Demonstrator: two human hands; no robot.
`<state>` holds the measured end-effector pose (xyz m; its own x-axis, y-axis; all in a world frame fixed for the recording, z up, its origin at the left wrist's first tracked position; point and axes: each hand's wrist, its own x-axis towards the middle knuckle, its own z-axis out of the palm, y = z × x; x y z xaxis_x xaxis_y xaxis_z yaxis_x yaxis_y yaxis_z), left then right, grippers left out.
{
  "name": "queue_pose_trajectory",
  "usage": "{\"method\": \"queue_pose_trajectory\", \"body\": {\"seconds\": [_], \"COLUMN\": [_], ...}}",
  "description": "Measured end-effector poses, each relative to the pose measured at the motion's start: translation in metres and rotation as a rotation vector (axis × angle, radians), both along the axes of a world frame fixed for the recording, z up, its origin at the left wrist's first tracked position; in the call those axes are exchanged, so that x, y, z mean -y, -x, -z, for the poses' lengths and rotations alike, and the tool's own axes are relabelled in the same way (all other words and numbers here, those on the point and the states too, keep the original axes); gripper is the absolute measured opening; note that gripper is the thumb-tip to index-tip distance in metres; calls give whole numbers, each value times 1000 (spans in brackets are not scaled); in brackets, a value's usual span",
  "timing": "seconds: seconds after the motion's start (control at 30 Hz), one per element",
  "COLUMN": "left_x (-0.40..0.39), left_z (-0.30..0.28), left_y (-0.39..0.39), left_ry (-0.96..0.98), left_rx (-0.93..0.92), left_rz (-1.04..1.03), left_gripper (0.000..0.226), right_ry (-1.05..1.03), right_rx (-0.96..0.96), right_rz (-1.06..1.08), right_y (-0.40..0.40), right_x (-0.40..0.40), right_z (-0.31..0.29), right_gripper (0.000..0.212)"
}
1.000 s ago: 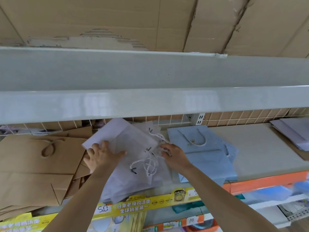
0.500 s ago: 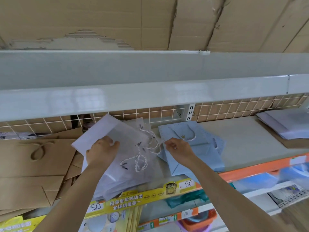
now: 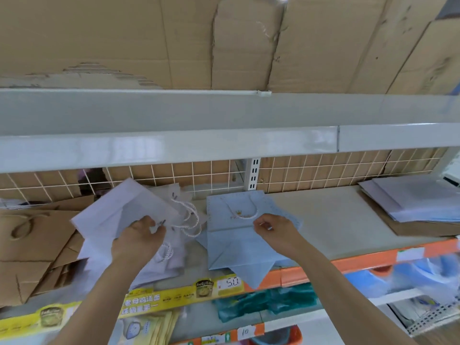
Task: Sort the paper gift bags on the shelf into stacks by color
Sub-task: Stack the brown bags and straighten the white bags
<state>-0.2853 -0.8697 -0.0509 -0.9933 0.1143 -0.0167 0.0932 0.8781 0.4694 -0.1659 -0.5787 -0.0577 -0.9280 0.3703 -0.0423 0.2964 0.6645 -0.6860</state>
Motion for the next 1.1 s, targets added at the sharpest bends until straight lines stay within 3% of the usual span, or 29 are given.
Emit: {"method": "queue_pose_trajectory", "body": {"seconds": [0.4, 0.77, 1.1], "left_x": [-143, -293, -442], "left_z": [-7, -12, -7], "left_y": [-90, -140, -143], "left_ry": [-47, -49, 0], "left_rx": [-45, 50, 97], "left_rz": [60, 429, 630], "left_gripper": [19, 18, 22], "right_ry": [47, 53, -56], "right_rx": [-17, 10, 72], "right_rz": [-21, 232, 331], "right_y": [-92, -195, -223], "right_x": [-132, -265, -379], "right_z": [-1, 0, 0], "right_gripper": [9, 18, 18]}}
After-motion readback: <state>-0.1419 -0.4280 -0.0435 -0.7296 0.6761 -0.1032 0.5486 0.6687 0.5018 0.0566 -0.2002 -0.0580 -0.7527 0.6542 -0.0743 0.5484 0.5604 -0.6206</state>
